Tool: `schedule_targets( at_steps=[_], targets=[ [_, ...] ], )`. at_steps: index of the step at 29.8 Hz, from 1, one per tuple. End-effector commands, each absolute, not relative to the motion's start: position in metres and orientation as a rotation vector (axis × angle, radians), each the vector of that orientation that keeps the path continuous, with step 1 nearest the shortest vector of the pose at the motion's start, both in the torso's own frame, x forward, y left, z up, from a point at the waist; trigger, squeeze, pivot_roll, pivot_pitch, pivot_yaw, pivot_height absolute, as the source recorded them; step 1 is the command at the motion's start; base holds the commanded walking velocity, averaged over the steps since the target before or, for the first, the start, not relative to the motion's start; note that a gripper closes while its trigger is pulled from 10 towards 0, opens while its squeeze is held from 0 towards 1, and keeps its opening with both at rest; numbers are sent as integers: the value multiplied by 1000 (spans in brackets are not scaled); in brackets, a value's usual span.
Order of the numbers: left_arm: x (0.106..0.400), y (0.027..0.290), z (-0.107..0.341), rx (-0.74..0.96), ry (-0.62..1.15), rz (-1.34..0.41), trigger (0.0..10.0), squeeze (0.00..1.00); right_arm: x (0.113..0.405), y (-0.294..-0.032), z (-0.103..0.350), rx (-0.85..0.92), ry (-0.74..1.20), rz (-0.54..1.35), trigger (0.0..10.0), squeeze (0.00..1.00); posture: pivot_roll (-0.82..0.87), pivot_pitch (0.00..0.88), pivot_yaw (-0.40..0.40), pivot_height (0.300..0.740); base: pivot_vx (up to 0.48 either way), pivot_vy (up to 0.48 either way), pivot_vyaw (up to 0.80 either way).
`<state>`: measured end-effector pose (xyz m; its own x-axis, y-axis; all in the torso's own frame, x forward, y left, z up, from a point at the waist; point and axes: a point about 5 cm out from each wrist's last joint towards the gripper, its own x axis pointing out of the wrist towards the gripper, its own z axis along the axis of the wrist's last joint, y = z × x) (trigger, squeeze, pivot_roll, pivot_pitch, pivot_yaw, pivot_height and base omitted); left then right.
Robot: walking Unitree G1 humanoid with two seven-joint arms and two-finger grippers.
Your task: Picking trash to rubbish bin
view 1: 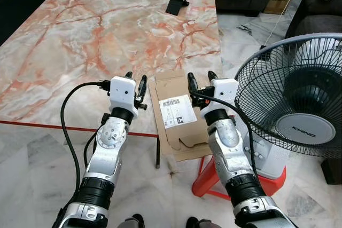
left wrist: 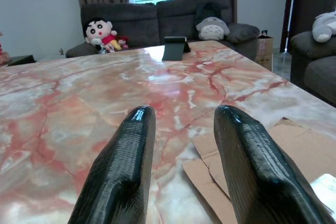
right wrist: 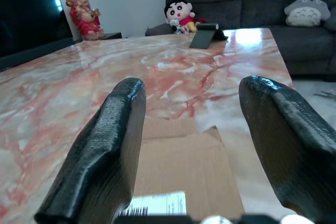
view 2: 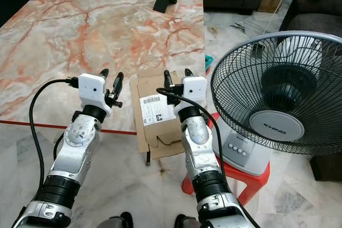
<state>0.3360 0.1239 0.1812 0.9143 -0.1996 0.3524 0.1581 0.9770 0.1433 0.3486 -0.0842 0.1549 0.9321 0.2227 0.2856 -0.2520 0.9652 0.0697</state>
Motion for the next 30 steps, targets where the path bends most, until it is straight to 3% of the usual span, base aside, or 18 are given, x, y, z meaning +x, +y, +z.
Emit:
schedule_targets(
  at_steps=[1, 7, 30],
  targets=[
    [337, 121, 178, 127, -362, -204, 10000, 0, 349, -81, 155, 112, -279, 249, 10000, 0, 68, 141, -9, 740, -247, 0, 0],
    [336, 120, 178, 127, -364, -211, 10000, 0, 349, -80, 154, 113, -279, 254, 10000, 0, 68, 135, -7, 740, -294, 0, 0],
    [330, 125, 146, 72, -230, -228, 10000, 0, 345, -87, 137, 111, -218, 229, 10000, 0, 62, 163, -15, 740, 0, 0, 0]
  ],
)
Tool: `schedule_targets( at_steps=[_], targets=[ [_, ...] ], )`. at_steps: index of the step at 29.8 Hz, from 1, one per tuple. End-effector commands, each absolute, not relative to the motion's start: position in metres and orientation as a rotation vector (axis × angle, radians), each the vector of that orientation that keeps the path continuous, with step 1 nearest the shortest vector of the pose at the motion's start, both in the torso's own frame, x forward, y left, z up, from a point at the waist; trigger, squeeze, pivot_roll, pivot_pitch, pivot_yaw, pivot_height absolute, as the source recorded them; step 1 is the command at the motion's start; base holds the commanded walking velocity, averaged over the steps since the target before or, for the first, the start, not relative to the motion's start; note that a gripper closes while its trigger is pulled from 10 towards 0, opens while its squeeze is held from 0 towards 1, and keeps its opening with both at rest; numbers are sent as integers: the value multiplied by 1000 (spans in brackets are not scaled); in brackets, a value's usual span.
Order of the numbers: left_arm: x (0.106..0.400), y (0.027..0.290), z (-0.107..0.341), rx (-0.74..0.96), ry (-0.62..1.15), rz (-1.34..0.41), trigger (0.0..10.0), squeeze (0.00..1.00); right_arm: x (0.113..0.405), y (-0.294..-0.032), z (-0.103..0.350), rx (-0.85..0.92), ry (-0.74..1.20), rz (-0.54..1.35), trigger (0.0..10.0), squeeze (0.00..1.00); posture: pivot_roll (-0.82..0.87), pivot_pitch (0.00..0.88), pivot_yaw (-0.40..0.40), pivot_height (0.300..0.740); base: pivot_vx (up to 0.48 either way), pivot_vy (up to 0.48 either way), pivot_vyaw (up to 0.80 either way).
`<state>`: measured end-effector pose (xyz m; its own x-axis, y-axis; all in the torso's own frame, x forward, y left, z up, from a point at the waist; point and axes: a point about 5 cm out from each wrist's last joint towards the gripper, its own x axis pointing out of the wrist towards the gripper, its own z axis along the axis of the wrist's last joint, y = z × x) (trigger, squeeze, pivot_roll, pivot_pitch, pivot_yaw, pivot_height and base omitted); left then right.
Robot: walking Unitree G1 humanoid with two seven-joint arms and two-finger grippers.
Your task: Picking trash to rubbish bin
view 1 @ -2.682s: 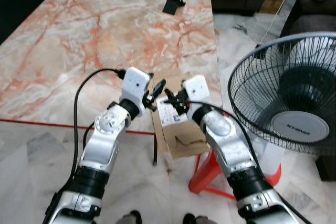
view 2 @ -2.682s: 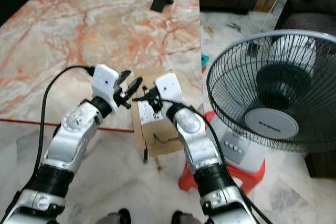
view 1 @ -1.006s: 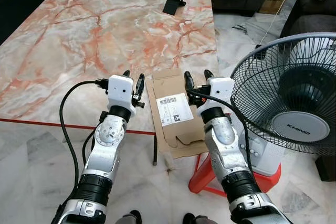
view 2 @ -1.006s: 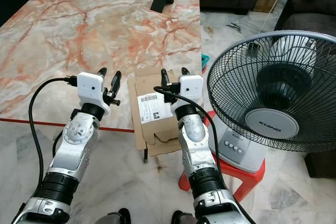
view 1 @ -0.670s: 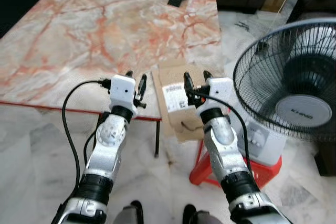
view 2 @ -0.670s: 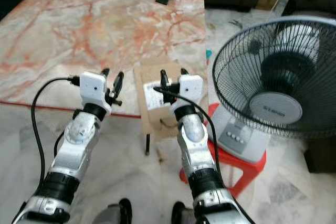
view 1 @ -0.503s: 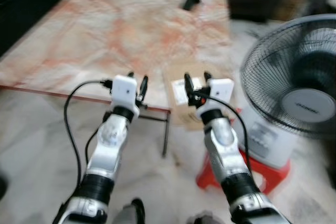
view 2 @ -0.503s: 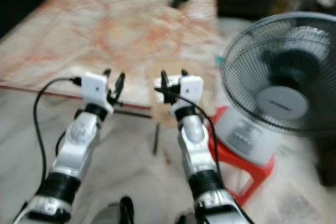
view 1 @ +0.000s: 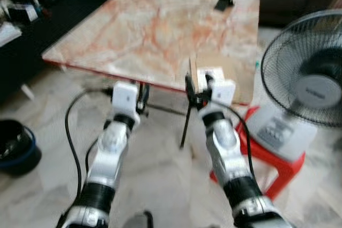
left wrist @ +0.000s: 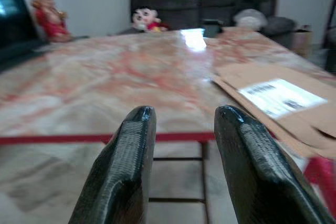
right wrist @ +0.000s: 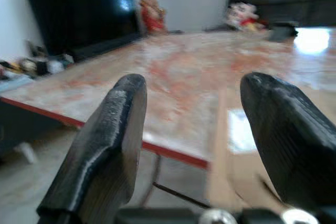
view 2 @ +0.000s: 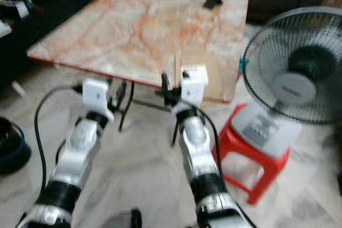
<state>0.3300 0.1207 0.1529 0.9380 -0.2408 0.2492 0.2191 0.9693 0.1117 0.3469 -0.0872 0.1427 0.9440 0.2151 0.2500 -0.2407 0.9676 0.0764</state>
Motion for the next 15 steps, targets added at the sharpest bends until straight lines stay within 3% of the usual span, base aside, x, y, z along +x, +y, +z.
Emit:
schedule_targets(
  at_steps=[1, 6, 12, 15],
  targets=[
    [329, 126, 143, 69, -223, -226, 10000, 0, 345, -88, 133, 108, -203, 225, 10000, 0, 62, 164, -16, 740, 0, 0, 0],
    [327, 128, 137, 66, -200, -220, 10000, 0, 342, -90, 121, 102, -154, 221, 10000, 0, 64, 171, -20, 740, 0, 0, 0],
    [326, 131, 131, 51, -179, -206, 10000, 0, 339, -88, 115, 94, -135, 235, 10000, 0, 62, 175, -21, 740, 0, 0, -565],
    [326, 131, 129, 45, -172, -200, 10000, 0, 339, -88, 112, 84, -120, 228, 10000, 0, 63, 178, -23, 740, 160, 0, 0]
  ],
)
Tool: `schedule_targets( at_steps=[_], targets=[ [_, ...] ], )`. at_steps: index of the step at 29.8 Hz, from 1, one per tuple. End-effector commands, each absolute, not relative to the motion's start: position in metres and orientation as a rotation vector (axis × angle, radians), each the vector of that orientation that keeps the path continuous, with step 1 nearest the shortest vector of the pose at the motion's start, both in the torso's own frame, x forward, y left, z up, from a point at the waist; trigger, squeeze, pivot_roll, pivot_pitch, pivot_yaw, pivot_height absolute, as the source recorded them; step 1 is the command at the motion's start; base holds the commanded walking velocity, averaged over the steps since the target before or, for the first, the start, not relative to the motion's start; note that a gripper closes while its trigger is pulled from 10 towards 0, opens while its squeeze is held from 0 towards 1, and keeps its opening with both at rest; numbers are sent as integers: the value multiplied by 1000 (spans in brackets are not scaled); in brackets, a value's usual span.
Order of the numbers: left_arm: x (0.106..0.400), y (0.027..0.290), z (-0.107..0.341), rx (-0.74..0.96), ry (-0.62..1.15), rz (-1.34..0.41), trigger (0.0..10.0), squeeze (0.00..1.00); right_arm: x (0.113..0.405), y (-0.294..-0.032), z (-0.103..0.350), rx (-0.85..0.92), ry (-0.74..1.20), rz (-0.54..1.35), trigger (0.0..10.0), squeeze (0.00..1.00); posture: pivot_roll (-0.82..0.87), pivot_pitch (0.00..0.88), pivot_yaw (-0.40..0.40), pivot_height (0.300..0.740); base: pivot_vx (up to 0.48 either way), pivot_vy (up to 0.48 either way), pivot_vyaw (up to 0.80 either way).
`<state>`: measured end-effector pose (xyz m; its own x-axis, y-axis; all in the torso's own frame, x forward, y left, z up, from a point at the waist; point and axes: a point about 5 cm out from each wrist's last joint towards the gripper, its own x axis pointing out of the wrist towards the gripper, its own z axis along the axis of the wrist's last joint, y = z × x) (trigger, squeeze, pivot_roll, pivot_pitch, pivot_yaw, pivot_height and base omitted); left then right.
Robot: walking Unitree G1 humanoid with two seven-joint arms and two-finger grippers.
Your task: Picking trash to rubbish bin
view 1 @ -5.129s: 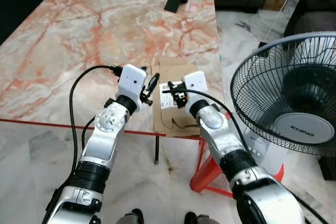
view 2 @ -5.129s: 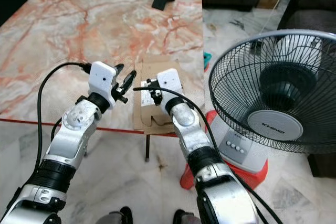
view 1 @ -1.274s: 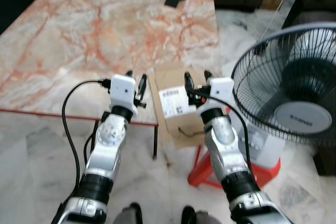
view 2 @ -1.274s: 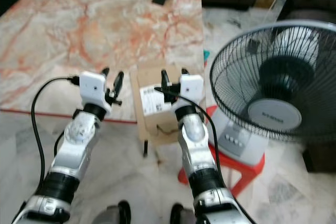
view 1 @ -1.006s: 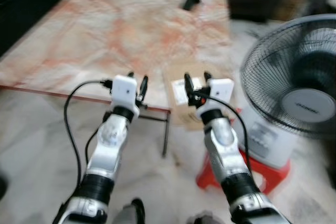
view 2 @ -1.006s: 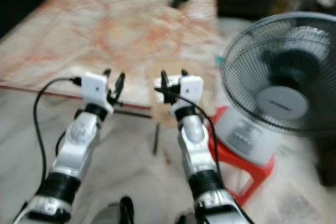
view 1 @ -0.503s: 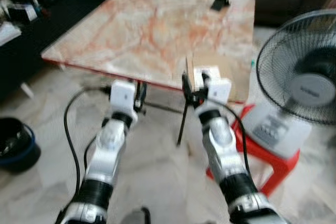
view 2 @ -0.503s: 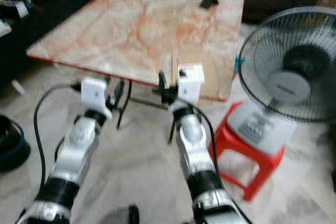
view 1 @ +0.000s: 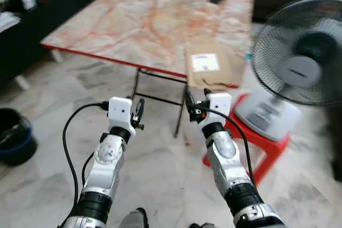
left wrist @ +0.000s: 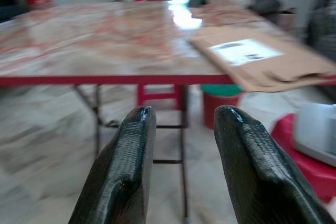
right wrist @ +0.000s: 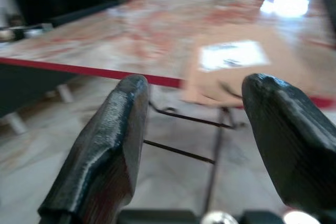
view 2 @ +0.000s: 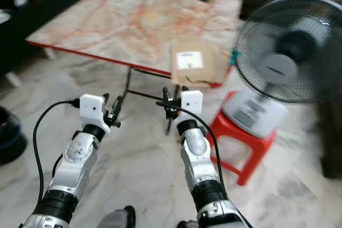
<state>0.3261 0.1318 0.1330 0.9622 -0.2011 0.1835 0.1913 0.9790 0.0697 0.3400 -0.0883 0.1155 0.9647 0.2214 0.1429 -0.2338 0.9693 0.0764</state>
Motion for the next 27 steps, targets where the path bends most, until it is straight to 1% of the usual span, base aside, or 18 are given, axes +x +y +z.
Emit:
schedule_targets(
  at_steps=[1, 11, 13, 26, 27],
  targets=[
    [326, 131, 129, 45, -172, -199, 10000, 0, 339, -87, 112, 90, -122, 236, 10000, 0, 65, 180, -23, 740, 247, 0, 0],
    [327, 132, 129, 40, -171, -196, 10000, 0, 337, -82, 105, 99, -93, 258, 10000, 0, 70, 181, -24, 740, 277, 0, 0],
    [327, 132, 131, 39, -177, -197, 10000, 0, 336, -80, 104, 99, -88, 264, 10000, 0, 70, 182, -21, 740, 281, 0, -700],
    [328, 131, 134, 36, -187, -204, 10000, 0, 336, -76, 104, 112, -98, 274, 10000, 0, 70, 181, -20, 740, 285, 0, 0],
    [328, 131, 134, 36, -187, -206, 10000, 0, 336, -76, 104, 114, -98, 276, 10000, 0, 71, 179, -19, 740, 274, 0, -519]
  ],
)
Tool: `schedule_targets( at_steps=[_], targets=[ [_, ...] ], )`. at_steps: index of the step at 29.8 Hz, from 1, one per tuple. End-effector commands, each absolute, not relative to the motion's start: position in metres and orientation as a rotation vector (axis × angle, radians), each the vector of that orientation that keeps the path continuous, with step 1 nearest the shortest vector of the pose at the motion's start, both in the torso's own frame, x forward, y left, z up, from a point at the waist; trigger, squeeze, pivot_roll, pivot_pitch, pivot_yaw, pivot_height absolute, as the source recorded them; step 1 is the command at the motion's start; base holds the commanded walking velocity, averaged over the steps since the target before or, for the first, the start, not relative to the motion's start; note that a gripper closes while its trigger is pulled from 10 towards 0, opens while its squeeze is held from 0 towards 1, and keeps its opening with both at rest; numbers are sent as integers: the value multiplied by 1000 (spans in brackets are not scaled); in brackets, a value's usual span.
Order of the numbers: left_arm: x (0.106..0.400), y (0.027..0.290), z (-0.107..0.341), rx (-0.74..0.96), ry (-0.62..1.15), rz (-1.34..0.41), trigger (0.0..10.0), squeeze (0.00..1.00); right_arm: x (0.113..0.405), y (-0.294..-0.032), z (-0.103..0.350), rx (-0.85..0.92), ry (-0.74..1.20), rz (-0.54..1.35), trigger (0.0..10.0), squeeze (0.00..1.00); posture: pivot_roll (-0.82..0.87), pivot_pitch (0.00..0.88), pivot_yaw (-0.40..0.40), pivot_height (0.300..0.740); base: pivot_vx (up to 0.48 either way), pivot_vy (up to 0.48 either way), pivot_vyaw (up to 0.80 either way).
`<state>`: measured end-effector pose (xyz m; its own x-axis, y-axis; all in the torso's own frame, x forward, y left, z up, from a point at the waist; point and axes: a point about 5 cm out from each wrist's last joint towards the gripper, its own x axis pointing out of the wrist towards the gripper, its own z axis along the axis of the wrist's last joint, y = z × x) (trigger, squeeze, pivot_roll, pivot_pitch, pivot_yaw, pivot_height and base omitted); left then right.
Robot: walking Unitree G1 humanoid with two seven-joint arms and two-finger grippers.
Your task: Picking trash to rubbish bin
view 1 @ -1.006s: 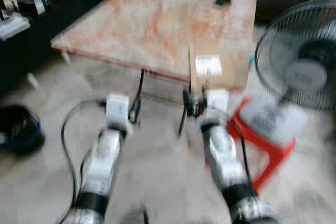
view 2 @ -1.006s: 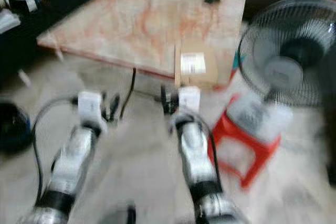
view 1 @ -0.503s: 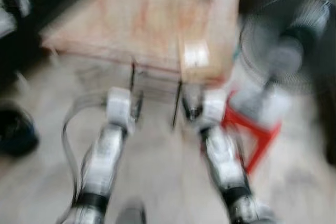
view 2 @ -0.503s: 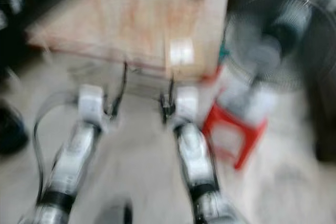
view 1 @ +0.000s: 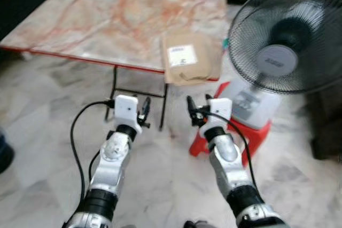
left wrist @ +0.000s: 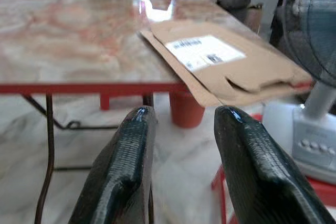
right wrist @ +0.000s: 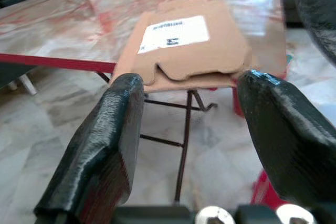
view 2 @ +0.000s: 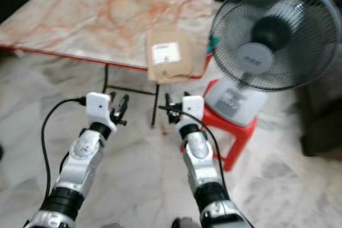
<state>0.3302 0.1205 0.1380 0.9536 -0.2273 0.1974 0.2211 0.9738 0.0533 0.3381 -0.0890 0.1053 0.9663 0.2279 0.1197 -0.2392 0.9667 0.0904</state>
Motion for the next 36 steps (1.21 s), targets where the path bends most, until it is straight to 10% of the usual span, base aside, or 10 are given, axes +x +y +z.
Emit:
schedule_targets(
  at_steps=[1, 36],
  targets=[
    [328, 131, 134, 37, -188, -207, 10000, 0, 336, -76, 104, 114, -98, 277, 10000, 0, 70, 180, -19, 740, 255, 0, -738],
    [309, 150, 67, 680, 24, -259, 10000, 0, 348, -73, 93, 534, 144, 146, 10000, 0, 76, 151, -18, 740, 0, 0, -42]
  ],
)
